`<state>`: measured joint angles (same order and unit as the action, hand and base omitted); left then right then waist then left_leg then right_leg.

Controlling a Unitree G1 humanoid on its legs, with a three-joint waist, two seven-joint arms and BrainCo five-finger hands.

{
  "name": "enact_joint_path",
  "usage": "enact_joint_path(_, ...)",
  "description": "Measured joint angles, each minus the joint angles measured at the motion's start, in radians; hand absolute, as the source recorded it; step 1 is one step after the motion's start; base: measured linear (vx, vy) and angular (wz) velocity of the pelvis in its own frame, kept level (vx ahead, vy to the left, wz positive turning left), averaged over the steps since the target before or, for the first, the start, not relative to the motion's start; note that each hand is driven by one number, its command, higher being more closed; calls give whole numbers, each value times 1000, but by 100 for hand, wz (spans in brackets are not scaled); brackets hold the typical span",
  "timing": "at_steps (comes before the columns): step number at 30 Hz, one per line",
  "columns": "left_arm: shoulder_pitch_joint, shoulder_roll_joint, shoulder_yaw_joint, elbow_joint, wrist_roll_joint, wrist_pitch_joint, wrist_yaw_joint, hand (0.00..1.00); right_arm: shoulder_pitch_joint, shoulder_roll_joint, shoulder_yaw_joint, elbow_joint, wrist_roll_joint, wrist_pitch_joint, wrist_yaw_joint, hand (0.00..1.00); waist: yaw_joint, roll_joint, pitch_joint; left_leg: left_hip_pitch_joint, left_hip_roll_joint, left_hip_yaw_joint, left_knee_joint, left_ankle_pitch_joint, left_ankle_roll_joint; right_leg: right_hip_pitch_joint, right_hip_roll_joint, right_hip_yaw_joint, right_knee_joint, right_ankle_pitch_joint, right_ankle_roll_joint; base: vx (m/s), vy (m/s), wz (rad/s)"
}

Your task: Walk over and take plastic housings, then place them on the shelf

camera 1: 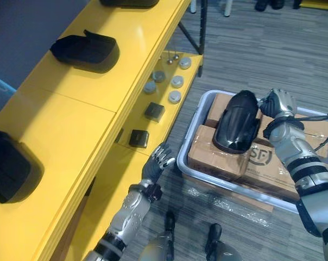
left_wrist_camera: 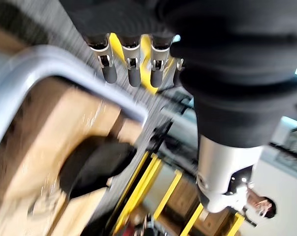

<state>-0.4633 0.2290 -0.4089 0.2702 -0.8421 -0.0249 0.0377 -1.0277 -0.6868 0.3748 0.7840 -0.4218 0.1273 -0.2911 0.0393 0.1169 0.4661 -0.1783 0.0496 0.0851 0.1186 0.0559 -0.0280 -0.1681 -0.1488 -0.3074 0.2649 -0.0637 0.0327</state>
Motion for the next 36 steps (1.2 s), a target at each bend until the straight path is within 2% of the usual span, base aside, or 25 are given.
enact_joint_path(2,-78,-1,-5,96,1,17,11,0,2,28,-11,-46,42,1,16,0,-16,-13,-1,8,5,18,-8,0,0,0,7,18,-12,10,0,-15,14,-24)
enact_joint_path(4,-157,-13,4,169,2,18,49,0,2,89,-24,-46,147,25,39,0,-30,-34,-6,9,13,39,-9,0,0,-2,19,39,-34,29,-2,-37,9,-32)
enact_joint_path(6,-203,-37,11,189,3,11,80,0,-2,137,-60,-1,223,46,37,0,-24,-38,-8,7,17,54,-10,0,0,-8,24,51,-44,39,-4,-45,5,-24)
enact_joint_path(7,-241,-63,12,206,18,-5,109,0,-14,188,-86,79,266,54,23,0,-24,-38,-8,0,20,55,-9,0,0,-15,27,53,-49,45,-6,-66,0,-13)
enact_joint_path(10,-277,-96,21,228,73,-23,174,0,-41,246,-101,146,321,50,-34,0,-21,-38,-9,-42,23,55,-8,6,-3,-55,33,52,-52,57,-10,-58,-13,-3)
enact_joint_path(11,-272,-103,31,230,103,-28,208,0,-63,261,-103,148,360,42,-86,0,-19,-38,-9,-79,26,54,-8,19,-1,-90,36,50,-56,66,-15,-51,-27,4)
enact_joint_path(14,-228,-104,31,229,141,-30,247,0,-81,259,-164,152,379,31,-162,0,2,-38,-9,-117,28,44,-9,31,-2,-120,40,43,-60,72,-17,-19,-31,9)
enact_joint_path(17,-110,-101,31,203,158,-40,265,0,-87,230,-188,188,389,27,-234,0,27,-32,-9,-135,24,22,0,31,-3,-125,36,22,-60,72,-17,20,-8,20)
enact_joint_path(20,0,-102,27,148,157,-56,238,0,-112,161,-190,236,407,24,-284,0,49,-13,-4,-188,14,-14,27,32,-2,-153,25,-8,-50,71,-16,6,15,35)
enact_joint_path(22,93,-104,-15,129,157,-77,201,0,-123,96,-187,270,425,23,-311,0,79,30,1,-196,-3,-33,34,33,0,-158,5,-28,-27,59,-7,-14,34,27)
enact_joint_path(24,172,-104,-53,107,158,-90,171,0,-128,51,-175,292,432,24,-328,0,96,64,0,-213,-15,-47,46,32,0,-171,-13,-40,1,47,-2,-24,30,29)
enact_joint_path(26,235,-101,-92,101,157,-93,141,0,-139,17,-175,331,457,38,-349,0,114,85,2,-229,-21,-55,55,33,3,-184,-20,-48,13,46,-2,-21,12,21)
enact_joint_path(31,334,-123,-176,112,155,-84,95,0,-146,-34,-178,431,505,132,-354,0,139,112,9,-247,-30,-64,61,44,18,-205,-33,-58,40,41,-3,-12,-11,6)
enact_joint_path(33,345,-144,-176,130,122,-90,86,0,-140,-56,-179,465,518,195,-283,0,146,127,3,-261,-31,-62,61,45,20,-226,-37,-56,46,41,-3,-16,-34,-4)
enact_joint_path(36,344,-146,-176,168,77,-110,92,0,-117,-61,-176,467,512,235,-250,0,147,128,2,-273,-30,-63,64,50,25,-240,-39,-57,58,38,-7,17,-70,0)
